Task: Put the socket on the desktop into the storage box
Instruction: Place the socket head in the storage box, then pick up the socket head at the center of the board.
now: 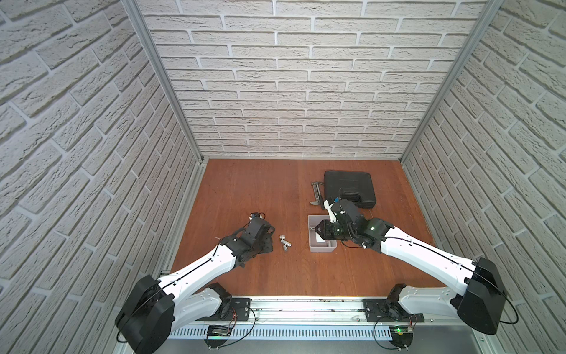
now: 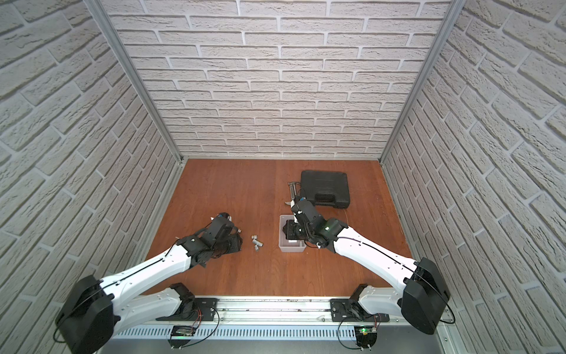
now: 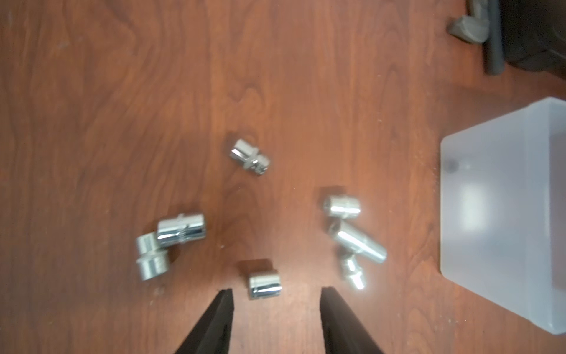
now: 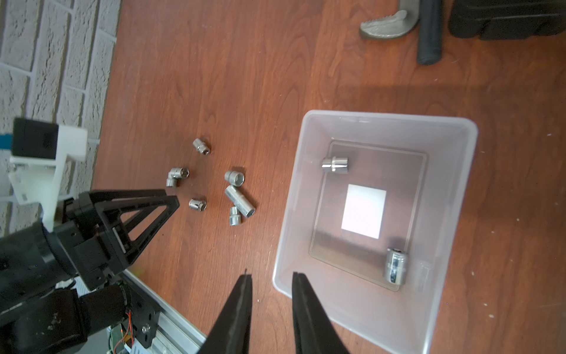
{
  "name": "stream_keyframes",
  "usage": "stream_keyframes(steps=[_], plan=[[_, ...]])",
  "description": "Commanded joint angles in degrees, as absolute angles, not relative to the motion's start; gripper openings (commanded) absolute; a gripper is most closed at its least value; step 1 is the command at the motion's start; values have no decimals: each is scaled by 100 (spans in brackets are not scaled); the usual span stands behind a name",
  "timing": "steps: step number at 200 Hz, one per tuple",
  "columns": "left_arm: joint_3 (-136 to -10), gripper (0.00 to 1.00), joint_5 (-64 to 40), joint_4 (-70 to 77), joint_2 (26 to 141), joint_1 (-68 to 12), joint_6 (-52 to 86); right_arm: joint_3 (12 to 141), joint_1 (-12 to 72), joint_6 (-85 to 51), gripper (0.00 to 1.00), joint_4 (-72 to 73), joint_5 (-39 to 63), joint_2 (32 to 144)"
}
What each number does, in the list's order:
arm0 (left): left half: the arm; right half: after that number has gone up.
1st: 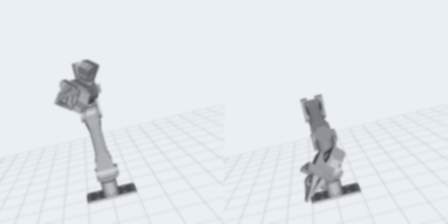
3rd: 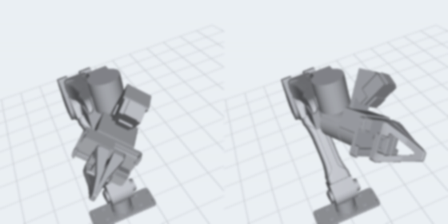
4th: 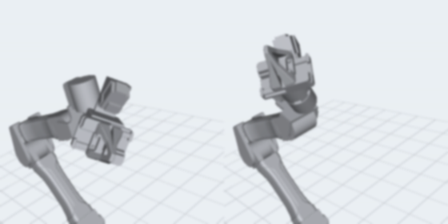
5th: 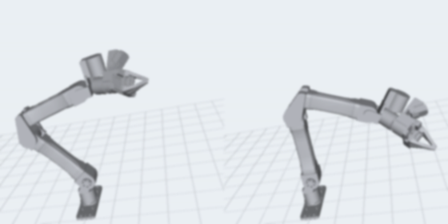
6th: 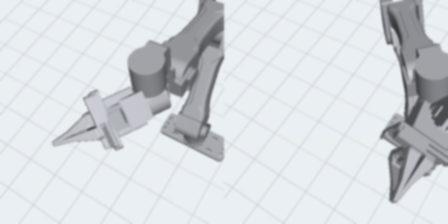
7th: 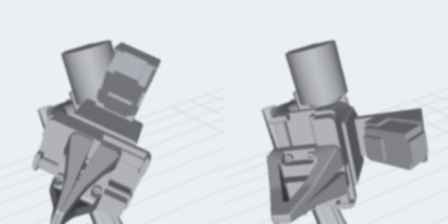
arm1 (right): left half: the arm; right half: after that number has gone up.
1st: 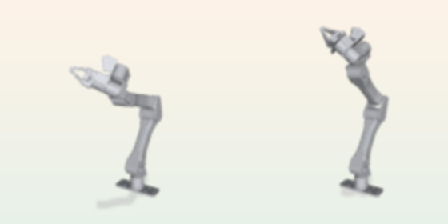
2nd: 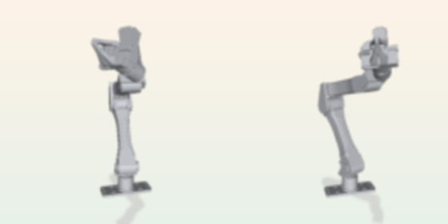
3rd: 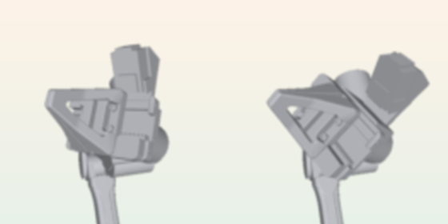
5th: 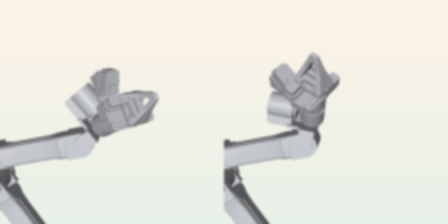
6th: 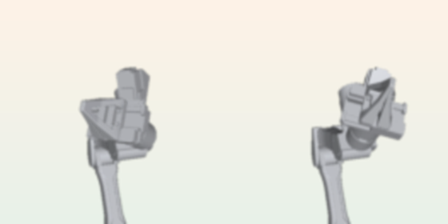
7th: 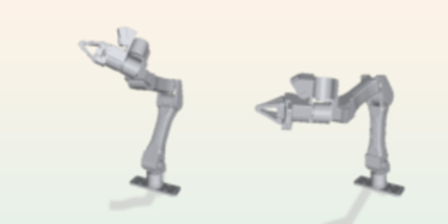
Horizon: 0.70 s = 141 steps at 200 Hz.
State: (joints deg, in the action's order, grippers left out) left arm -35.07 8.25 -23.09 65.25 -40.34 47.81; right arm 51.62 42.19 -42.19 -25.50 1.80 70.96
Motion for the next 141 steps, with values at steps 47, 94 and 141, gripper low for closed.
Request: stream_keyframes(steps=[47, 94, 141], plan=[[-4247, 45, 1690, -2812, 7778, -4588, 4368, 4939, 4228, -4170, 29, -2751, -458, 6509], [-4310, 46, 1853, -3005, 7880, -4647, 4347, 4792, 4231, -4245, 29, -2584, -413, 6617], [-4176, 49, 1784, -2914, 7990, -4642, 4522, 4822, 4231, -4253, 32, -2603, -404, 6738]])
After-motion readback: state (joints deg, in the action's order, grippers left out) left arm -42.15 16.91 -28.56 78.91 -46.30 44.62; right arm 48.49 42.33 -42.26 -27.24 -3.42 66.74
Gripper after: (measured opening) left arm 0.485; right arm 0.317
